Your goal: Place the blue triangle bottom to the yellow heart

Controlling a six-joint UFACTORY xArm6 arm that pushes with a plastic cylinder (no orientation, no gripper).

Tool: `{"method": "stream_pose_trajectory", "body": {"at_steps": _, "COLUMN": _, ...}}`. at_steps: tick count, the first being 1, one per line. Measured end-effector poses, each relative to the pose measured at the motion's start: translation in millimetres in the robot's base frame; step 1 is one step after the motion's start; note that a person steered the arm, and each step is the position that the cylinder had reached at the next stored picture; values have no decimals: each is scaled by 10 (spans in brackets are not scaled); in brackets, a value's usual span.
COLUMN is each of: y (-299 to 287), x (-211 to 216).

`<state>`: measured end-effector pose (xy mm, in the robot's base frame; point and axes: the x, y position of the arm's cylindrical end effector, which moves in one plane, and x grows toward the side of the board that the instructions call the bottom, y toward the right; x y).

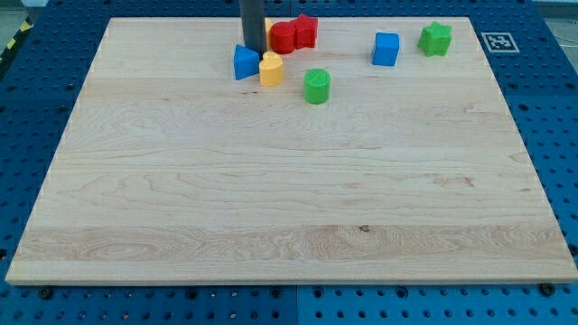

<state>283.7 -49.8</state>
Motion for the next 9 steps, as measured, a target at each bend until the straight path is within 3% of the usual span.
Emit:
{"method": "stream_pose_trajectory", "body": {"at_steps": 1, "y": -81, "x": -256}}
{"method": "stream_pose_trajectory", "body": {"at_steps": 2, "y": -370, "x": -197}}
{"method": "stream_pose_trajectory", "body": {"at_steps": 4, "y": -467, "x": 641}}
{"method": "stream_pose_trajectory", "body": {"at_steps": 6, "y": -680, "x": 655}}
{"method": "stream_pose_trajectory", "body": {"at_steps": 8, "y": -70, "x": 586}}
{"method": "stream_pose_trajectory", "body": {"at_steps": 9, "y": -231, "x": 588}}
